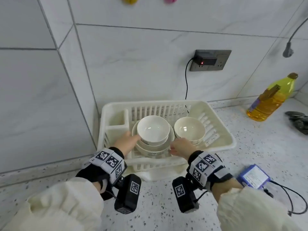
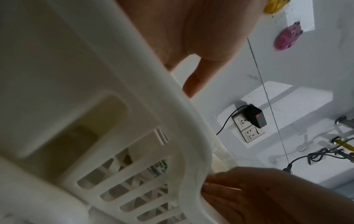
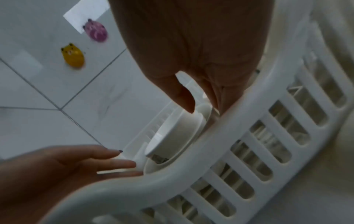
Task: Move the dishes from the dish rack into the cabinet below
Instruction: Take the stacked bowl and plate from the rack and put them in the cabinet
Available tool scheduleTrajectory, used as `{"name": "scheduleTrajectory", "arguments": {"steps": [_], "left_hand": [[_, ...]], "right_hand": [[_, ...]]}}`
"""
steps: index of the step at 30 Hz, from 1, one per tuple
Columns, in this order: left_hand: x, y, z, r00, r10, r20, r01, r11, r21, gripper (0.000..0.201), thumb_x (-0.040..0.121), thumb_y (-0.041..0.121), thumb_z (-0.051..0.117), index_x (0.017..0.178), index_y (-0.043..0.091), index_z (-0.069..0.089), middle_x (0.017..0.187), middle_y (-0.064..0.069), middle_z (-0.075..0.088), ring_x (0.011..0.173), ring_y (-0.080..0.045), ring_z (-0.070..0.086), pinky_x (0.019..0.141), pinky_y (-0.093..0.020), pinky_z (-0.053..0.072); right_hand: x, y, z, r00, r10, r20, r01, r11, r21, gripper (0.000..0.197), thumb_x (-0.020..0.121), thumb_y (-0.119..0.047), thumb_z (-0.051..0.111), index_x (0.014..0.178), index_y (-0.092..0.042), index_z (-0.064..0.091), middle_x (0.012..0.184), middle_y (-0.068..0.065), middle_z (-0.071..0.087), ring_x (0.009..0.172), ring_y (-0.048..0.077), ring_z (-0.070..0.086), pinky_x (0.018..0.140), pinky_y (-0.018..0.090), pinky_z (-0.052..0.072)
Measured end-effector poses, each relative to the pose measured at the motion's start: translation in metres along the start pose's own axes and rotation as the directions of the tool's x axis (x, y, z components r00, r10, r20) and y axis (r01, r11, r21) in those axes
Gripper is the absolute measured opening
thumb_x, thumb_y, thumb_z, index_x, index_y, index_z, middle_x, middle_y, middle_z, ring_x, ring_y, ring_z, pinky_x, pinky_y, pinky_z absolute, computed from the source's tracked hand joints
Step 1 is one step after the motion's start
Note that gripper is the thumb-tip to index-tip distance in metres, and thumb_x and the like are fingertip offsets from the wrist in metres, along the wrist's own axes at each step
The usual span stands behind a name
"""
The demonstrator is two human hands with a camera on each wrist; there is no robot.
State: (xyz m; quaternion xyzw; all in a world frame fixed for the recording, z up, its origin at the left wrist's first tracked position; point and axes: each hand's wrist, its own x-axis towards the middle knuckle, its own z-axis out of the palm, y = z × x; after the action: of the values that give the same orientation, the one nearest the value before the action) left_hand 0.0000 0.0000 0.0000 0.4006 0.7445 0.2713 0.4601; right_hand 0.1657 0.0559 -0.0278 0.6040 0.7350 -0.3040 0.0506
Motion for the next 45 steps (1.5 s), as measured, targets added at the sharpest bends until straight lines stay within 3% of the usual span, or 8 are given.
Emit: {"name": "scheduleTrajectory", "arguments": {"steps": [5, 10, 14, 21, 25, 31, 37, 45], "left_hand": [[0.023, -0.005, 0.003, 0.998, -0.041, 0.057, 0.041, 0.999, 0.004, 0.043, 0.092, 0.018, 0.041, 0.132, 0.004, 0.042, 0.133, -0.020, 0.051, 0.123, -0.032, 0.048, 0.098, -0.036, 0.039], [0.031, -0.008, 0.004, 0.996, -0.043, 0.074, 0.046, 0.998, -0.036, 0.039, 0.088, 0.007, 0.041, 0.126, 0.001, 0.048, 0.127, -0.026, 0.055, 0.109, -0.034, 0.056, 0.086, -0.033, 0.041], [0.030, -0.008, 0.003, 0.997, -0.039, 0.073, 0.045, 0.995, -0.091, 0.038, 0.088, 0.007, 0.044, 0.125, -0.002, 0.047, 0.076, -0.007, 0.054, 0.078, -0.021, 0.052, 0.076, -0.031, 0.042], [0.006, -0.006, -0.006, 0.997, 0.077, -0.007, -0.076, 0.972, -0.222, 0.051, 0.089, 0.026, 0.050, 0.136, 0.012, 0.038, 0.129, -0.007, 0.055, 0.111, -0.021, 0.053, 0.097, -0.035, 0.044], [-0.022, 0.008, -0.014, 0.979, 0.192, -0.074, -0.205, 0.936, -0.286, 0.056, 0.089, 0.033, 0.049, 0.141, 0.020, 0.032, 0.140, -0.005, 0.048, 0.120, -0.022, 0.052, 0.104, -0.042, 0.043], [-0.086, 0.029, -0.008, 0.944, 0.307, -0.123, -0.331, 0.876, -0.350, 0.050, 0.091, 0.036, 0.045, 0.138, 0.022, 0.034, 0.126, -0.002, 0.051, 0.091, -0.007, 0.054, 0.073, -0.023, 0.051], [-0.168, 0.025, 0.027, 0.931, 0.351, -0.098, -0.363, 0.870, -0.334, 0.053, 0.089, 0.042, 0.047, 0.138, 0.026, 0.034, 0.128, -0.002, 0.053, 0.102, -0.014, 0.057, 0.089, -0.040, 0.053], [-0.282, -0.015, 0.112, 0.938, 0.341, 0.061, -0.309, 0.902, -0.301, 0.050, 0.087, 0.043, 0.049, 0.134, 0.028, 0.039, 0.120, 0.001, 0.054, 0.095, -0.013, 0.056, 0.080, -0.037, 0.056]], "right_hand": [[0.010, -0.014, 0.002, 0.990, 0.126, 0.066, -0.139, 0.952, 0.272, 0.039, 0.093, -0.023, 0.047, 0.120, 0.003, 0.058, 0.123, 0.020, 0.062, 0.116, 0.031, 0.058, 0.093, 0.031, 0.047], [0.022, -0.014, 0.010, 0.956, 0.181, 0.232, -0.293, 0.673, 0.679, 0.012, 0.093, 0.001, 0.038, 0.098, -0.002, 0.049, 0.081, 0.015, 0.057, 0.077, 0.025, 0.059, 0.085, 0.039, 0.051], [0.023, -0.012, 0.009, 0.972, 0.146, 0.186, -0.234, 0.708, 0.666, 0.037, 0.090, 0.004, 0.037, 0.126, 0.010, 0.045, 0.077, 0.014, 0.058, 0.064, 0.023, 0.060, 0.067, 0.031, 0.059], [0.002, -0.023, -0.001, 0.997, 0.079, 0.025, -0.069, 0.623, 0.779, 0.029, 0.091, -0.008, 0.032, 0.117, -0.002, 0.046, 0.068, 0.020, 0.062, 0.035, 0.016, 0.062, 0.050, 0.031, 0.058], [-0.029, -0.029, -0.024, 0.999, 0.022, -0.045, 0.024, 0.580, 0.814, 0.026, 0.091, -0.001, 0.027, 0.110, -0.003, 0.044, 0.067, 0.023, 0.062, 0.036, 0.016, 0.063, 0.056, 0.032, 0.059], [-0.097, -0.016, -0.047, 0.993, -0.065, -0.101, 0.120, 0.543, 0.831, 0.041, 0.085, 0.008, 0.025, 0.119, -0.003, 0.044, 0.073, 0.026, 0.064, 0.045, 0.022, 0.068, 0.054, 0.031, 0.061], [-0.193, 0.022, -0.040, 0.987, -0.083, -0.140, 0.163, 0.515, 0.841, 0.036, 0.086, 0.008, 0.025, 0.109, -0.009, 0.047, 0.069, 0.022, 0.065, 0.043, 0.020, 0.068, 0.053, 0.029, 0.061], [-0.325, 0.112, 0.015, 0.992, 0.012, -0.123, 0.103, 0.468, 0.877, 0.042, 0.086, 0.007, 0.028, 0.122, 0.001, 0.047, 0.072, 0.022, 0.065, 0.046, 0.023, 0.069, 0.054, 0.029, 0.061]]}}
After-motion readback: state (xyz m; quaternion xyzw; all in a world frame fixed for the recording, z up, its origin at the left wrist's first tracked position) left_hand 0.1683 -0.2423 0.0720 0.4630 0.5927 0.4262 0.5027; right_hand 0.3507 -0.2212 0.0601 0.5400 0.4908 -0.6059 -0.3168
